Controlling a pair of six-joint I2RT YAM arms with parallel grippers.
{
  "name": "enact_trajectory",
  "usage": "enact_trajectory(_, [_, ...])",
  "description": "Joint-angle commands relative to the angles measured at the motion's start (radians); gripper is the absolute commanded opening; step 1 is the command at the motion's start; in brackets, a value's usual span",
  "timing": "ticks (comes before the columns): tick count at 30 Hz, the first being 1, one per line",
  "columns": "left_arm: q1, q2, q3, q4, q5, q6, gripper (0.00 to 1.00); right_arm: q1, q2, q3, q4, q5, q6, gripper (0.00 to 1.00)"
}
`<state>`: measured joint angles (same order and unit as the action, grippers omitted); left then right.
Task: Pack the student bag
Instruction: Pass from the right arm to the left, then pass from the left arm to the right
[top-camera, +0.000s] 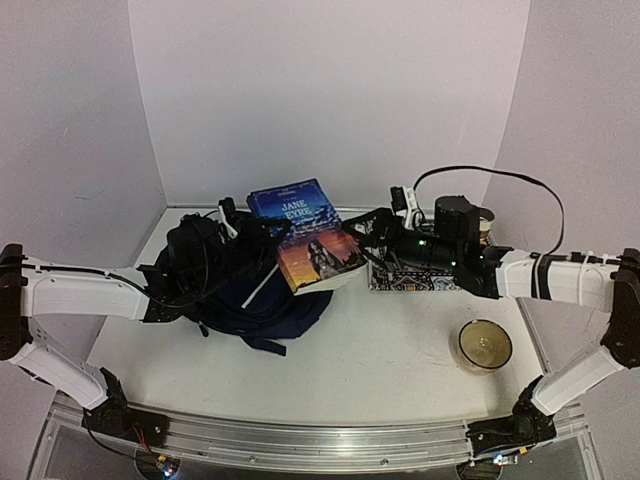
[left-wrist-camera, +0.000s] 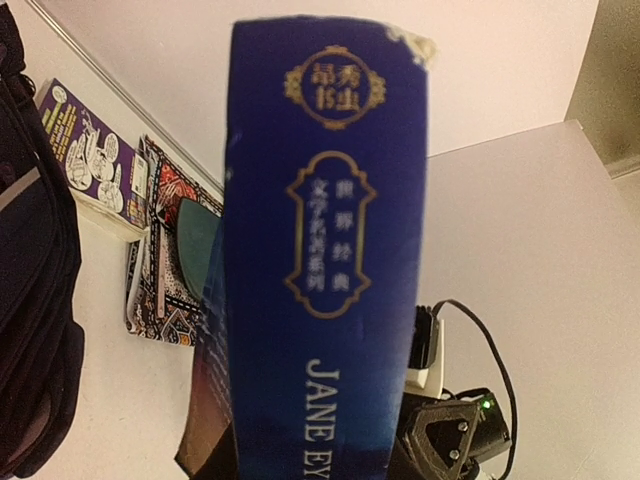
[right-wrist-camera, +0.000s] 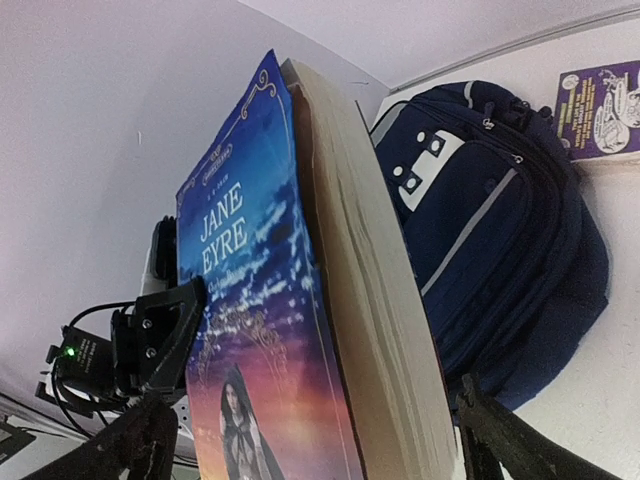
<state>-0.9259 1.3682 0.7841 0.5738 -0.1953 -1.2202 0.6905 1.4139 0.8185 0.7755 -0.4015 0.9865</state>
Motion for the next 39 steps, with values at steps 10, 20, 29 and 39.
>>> enact_trajectory(10, [0.042, -0.008, 0.101, 0.298, -0.133, 0.022, 0.00, 0.105, 0.069, -0.109, 0.531, 0.101, 0.290, 0.98])
enact_trajectory(20, [0.053, 0.052, 0.154, 0.353, -0.148, -0.002, 0.00, 0.164, 0.248, 0.000, 0.703, 0.064, 0.383, 0.98])
enact_trajectory(29, [0.053, 0.061, 0.117, 0.385, -0.117, -0.101, 0.00, 0.160, 0.352, 0.111, 0.873, 0.045, 0.408, 0.98])
enact_trajectory(39, [0.052, 0.010, 0.000, 0.401, -0.077, -0.217, 0.00, 0.080, 0.348, 0.146, 0.947, 0.062, 0.418, 0.93])
